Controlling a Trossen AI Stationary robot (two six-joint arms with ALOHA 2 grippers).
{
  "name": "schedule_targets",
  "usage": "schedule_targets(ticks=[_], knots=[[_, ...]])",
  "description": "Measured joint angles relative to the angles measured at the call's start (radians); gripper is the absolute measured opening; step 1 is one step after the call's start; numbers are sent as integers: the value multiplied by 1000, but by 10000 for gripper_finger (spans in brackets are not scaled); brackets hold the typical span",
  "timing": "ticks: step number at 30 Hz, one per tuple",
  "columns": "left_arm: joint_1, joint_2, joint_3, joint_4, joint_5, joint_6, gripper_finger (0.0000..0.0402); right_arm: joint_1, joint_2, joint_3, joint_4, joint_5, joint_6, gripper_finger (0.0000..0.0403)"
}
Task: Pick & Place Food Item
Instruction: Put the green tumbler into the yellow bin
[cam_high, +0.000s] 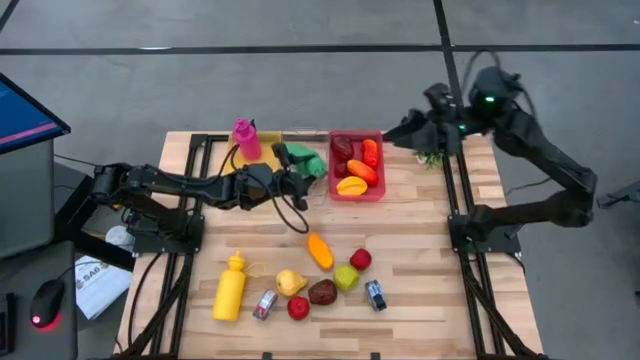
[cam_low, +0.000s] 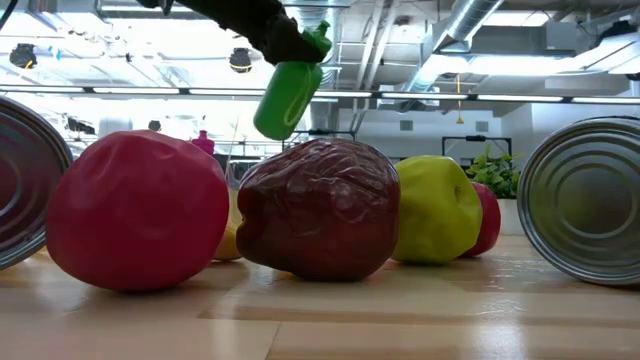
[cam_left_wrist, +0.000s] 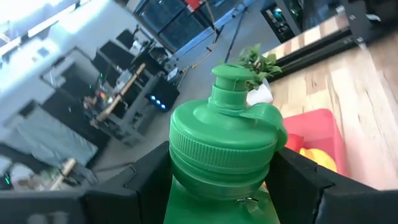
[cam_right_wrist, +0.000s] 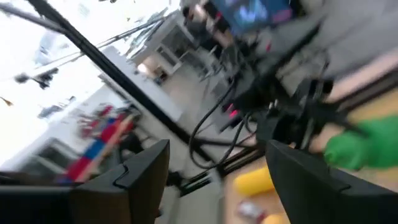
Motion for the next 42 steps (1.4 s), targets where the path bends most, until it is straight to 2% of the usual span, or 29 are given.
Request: schedule_targets(ticks=[8, 20, 35, 42], knots=[[27, 0, 0, -1, 1, -202, 213, 17, -106, 0, -112, 235, -309, 260], [70, -1, 1, -1, 1, -577, 213, 17, -104, 0, -278, 570, -525, 260], [158, -35, 2, -6, 0, -838, 210, 16, 2, -1, -306, 740, -779, 260], [191, -106, 1, -29, 3, -843, 211, -8, 64, -1, -301, 784, -811, 260]])
